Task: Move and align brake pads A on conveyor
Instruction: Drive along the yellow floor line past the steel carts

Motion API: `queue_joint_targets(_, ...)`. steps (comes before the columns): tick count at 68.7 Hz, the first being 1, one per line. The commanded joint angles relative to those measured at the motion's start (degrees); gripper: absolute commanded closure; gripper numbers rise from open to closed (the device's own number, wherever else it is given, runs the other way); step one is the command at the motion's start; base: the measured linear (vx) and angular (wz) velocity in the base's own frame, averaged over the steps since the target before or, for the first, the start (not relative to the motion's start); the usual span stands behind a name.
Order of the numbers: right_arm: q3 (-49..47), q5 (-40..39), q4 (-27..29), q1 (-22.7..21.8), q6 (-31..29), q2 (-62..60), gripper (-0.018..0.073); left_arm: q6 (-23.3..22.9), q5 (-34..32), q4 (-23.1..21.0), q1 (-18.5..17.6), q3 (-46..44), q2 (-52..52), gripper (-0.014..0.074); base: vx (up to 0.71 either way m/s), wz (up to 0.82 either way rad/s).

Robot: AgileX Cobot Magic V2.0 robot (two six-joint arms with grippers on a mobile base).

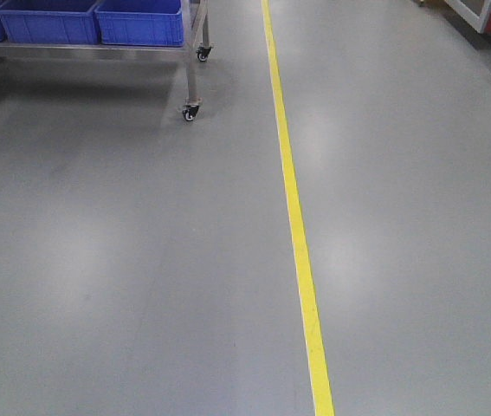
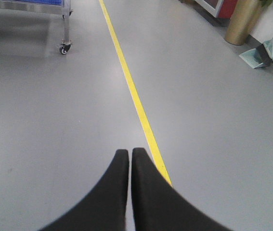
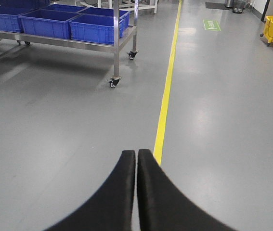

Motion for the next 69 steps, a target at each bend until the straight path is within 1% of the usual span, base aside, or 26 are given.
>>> queue_joint_targets(1, -1.6, -4.3, -0.8, 0.0, -0.5, 0.3, 0.0563, -0.3, -3.9, 0.3, -0.3, -1.5, 0.4, 0.0602, 0.39, 0.05)
queue_joint_targets(35, -1.6, -4.3, -0.8, 0.0, -0.5, 0.3, 0.0563, -0.3, -3.9, 0.3, -0.3, -1.5, 0.4, 0.0602, 0.3, 0.06)
queue_joint_targets(69, -1.6, -4.3, -0.8, 0.0, -0.5, 0.3, 0.0563, -0.3, -3.9, 0.3, -0.3, -1.5, 0.4, 0.0602, 0.1, 0.06)
